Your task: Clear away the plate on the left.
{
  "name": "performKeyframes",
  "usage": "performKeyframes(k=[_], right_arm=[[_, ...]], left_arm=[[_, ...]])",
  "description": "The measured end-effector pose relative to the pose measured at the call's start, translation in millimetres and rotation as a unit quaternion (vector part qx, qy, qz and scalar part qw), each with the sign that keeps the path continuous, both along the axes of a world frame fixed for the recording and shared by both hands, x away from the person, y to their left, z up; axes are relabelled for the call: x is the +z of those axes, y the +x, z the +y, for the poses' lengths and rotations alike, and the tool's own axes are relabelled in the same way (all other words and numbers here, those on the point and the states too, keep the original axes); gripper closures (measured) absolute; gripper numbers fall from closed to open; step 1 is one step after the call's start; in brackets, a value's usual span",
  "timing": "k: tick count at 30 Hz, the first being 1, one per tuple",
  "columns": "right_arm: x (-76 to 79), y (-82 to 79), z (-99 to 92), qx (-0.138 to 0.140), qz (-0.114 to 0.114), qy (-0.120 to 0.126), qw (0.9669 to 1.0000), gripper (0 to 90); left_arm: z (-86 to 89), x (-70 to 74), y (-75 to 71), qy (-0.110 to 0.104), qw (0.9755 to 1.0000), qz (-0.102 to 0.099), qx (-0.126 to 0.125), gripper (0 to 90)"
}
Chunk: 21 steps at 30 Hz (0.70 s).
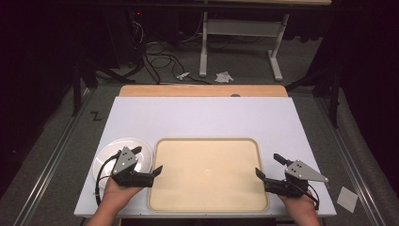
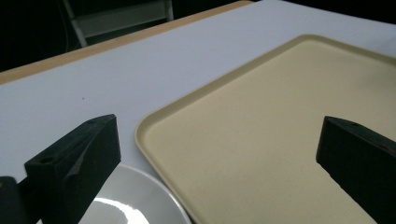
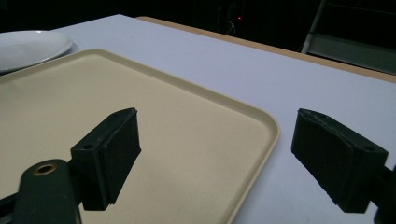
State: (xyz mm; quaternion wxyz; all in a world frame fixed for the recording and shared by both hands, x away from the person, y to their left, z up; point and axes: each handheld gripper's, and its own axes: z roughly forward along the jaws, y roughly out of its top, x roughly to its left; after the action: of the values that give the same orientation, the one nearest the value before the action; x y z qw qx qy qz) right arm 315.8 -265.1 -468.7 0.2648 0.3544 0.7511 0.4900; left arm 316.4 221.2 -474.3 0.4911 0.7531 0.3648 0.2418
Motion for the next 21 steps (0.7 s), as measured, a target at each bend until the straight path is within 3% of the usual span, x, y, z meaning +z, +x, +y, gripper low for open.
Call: performKeyframes(k=[2, 21], right_arm=[[0.0, -1.3, 1.0, 0.003, -0.002, -0.005, 1.0000, 16.5], [-0.1, -0.2, -0.6, 0.002, -0.002, -0.001, 1.0000, 16.5]], left_arm=[[-0.8, 1.6, -1.6, 0.004, 0.9999, -0.009, -0.004, 0.5], [-1.3, 0.3, -4.1, 0.010, 0.9998, -0.011, -0.013, 0.6]])
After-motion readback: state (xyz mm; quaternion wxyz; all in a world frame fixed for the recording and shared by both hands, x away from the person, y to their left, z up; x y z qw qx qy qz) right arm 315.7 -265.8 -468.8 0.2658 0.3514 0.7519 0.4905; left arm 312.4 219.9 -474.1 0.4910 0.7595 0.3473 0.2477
